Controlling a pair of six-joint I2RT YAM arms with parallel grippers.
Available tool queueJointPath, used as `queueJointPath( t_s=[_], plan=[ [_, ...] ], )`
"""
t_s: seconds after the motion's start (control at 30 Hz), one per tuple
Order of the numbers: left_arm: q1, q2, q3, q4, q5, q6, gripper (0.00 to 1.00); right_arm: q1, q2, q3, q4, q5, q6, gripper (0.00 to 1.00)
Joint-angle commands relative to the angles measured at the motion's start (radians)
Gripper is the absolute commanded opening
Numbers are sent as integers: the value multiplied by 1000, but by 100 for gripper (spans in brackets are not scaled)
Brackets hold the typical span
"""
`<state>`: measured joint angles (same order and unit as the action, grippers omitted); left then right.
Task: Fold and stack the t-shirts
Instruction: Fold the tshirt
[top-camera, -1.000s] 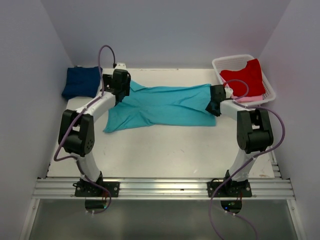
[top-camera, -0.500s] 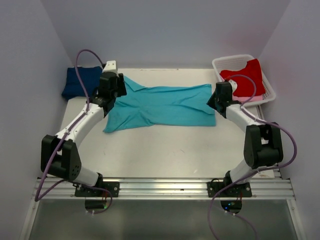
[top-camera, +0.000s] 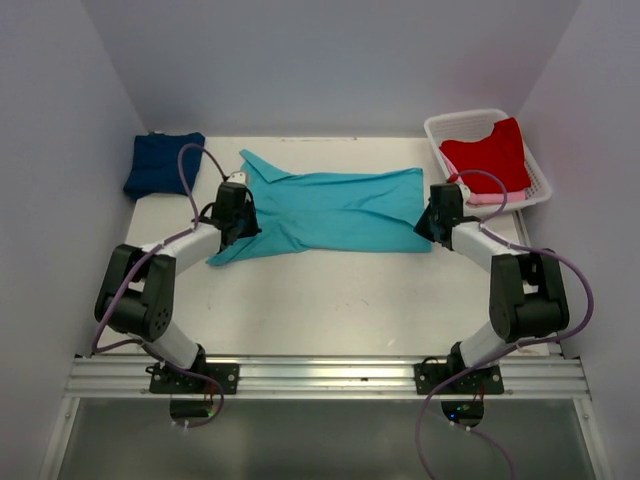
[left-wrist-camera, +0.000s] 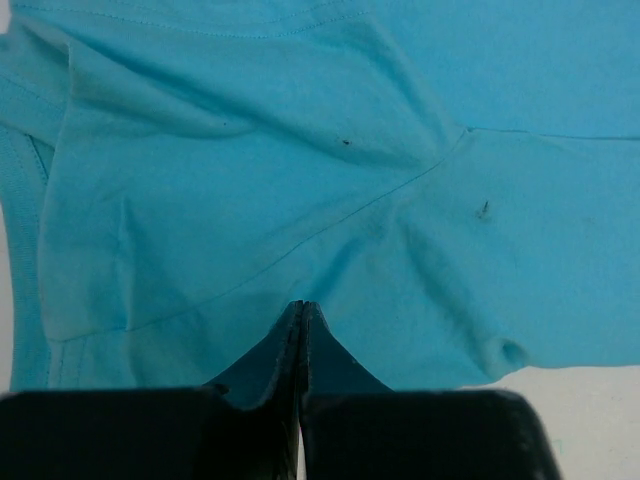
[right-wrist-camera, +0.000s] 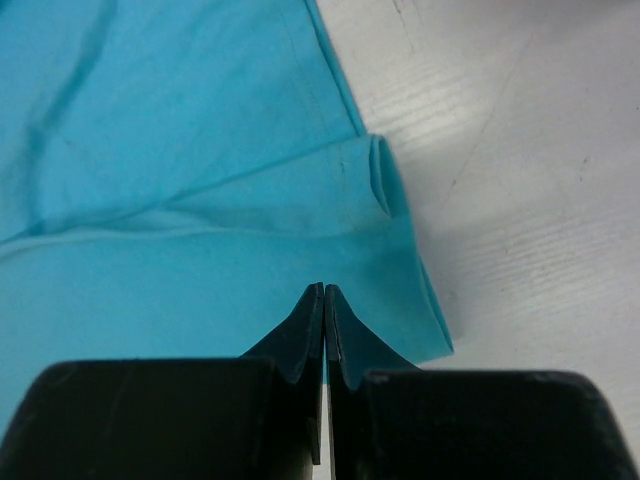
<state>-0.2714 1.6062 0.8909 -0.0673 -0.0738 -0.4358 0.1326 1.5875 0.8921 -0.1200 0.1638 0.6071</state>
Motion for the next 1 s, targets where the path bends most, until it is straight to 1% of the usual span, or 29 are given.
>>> queueJointPath(
  t_s=[0.0,0.07,0.27,0.3,0.33,0.53,0.63,0.77,0.83,0.97],
  plan=[
    [1,-2,-16,118,22,-35,0,-2,-21,-31,-13,-3,14,0],
    [1,-5,-33,121,20,-41,0,-1,-20,-38,-17,2,17,0],
    [1,-9,-90,70,-47,-49,0,-2,40,-41,-32,10,3,0],
    [1,-6,-101,70,-58,-56,0,-1,45,-48,-29,3,6,0],
    [1,-6,-110,28,-76,-64,0,-1,55,-54,-26,-1,13,0],
    [1,34,-167,-23,-115,-124,0,9,57,-93,-33,-4,2,0],
    [1,35,-181,-66,-124,-161,0,7,48,-101,-78,-13,-10,0],
    [1,6,-214,-121,-80,-207,0,10,26,-96,-189,-20,-30,0],
    [1,-32,-231,-152,-45,-222,0,10,6,-88,-239,-17,-46,0],
    [1,-132,-274,-238,-32,-276,0,12,-30,-62,-389,22,-69,0]
  ],
)
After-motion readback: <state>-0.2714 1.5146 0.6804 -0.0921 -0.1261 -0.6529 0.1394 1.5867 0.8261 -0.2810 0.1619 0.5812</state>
